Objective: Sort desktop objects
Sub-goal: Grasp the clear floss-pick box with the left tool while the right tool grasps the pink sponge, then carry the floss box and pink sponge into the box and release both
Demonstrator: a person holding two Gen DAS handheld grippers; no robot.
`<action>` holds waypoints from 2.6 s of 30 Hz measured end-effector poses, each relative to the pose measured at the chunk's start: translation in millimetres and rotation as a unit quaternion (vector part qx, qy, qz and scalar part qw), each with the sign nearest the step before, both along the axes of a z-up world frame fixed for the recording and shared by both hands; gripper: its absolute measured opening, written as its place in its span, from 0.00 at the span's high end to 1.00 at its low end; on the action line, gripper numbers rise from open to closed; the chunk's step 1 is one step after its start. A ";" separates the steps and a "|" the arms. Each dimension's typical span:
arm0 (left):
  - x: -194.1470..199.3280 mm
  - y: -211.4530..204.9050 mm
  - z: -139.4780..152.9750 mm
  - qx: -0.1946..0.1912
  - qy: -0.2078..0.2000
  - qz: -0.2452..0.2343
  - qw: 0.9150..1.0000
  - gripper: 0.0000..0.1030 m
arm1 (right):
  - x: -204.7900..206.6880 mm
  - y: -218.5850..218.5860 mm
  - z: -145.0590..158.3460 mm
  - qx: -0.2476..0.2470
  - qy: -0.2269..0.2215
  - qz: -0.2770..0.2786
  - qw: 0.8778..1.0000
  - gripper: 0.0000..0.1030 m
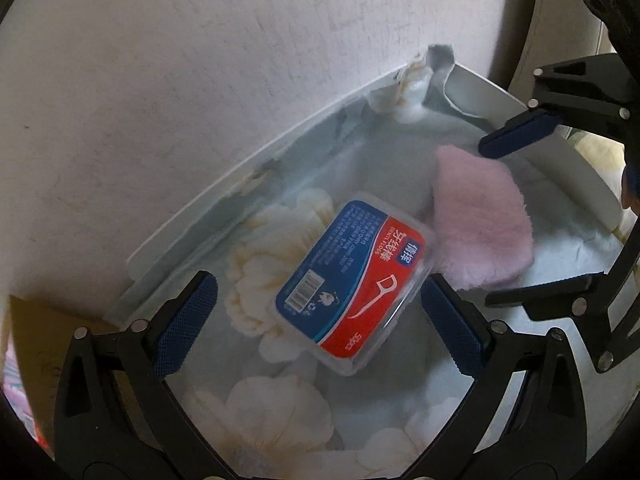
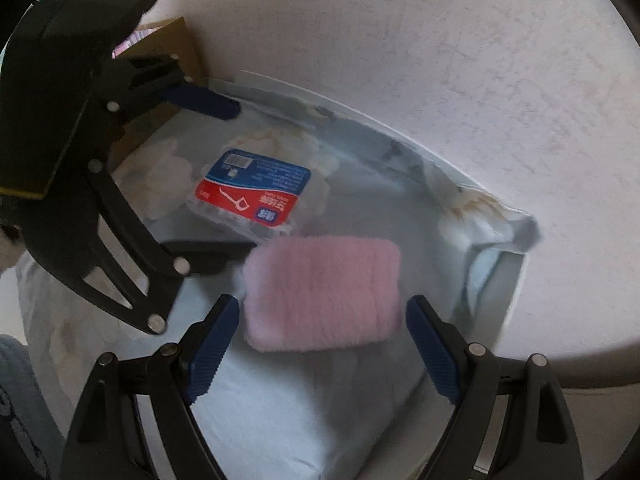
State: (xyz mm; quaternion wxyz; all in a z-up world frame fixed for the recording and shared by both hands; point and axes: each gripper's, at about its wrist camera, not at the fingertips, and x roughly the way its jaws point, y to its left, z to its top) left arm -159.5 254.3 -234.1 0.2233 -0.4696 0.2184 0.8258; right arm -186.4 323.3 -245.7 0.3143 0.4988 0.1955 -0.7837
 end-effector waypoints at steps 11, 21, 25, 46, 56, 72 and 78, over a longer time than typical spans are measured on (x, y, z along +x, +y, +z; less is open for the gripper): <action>6.5 -2.8 -0.3 0.052 -0.032 -0.014 0.998 0.40 | -0.6 6.4 5.3 -0.044 -0.004 -0.028 0.999 0.68; 15.4 -9.2 30.3 0.078 -0.022 0.004 0.997 0.46 | 11.2 12.7 40.1 -0.071 0.016 -0.076 0.994 0.81; 25.6 -17.8 57.5 0.099 -0.012 0.009 0.995 0.47 | 22.4 11.4 64.3 -0.070 0.025 -0.091 0.993 0.81; 45.7 -148.8 198.6 0.146 0.075 0.077 0.983 0.48 | 65.7 -68.8 191.4 -0.095 0.067 -0.052 0.992 0.81; 43.6 -280.5 192.8 0.120 0.088 0.178 0.973 0.48 | 50.0 -196.9 171.4 -0.113 0.032 0.018 0.993 0.81; 30.6 -355.8 131.8 0.114 0.059 0.239 0.962 0.48 | 34.7 -300.2 116.5 -0.100 -0.041 0.056 0.993 0.80; 23.0 -364.6 126.7 0.124 0.042 0.255 0.958 0.00 | 27.4 -304.7 117.1 -0.084 -0.055 0.021 0.995 0.31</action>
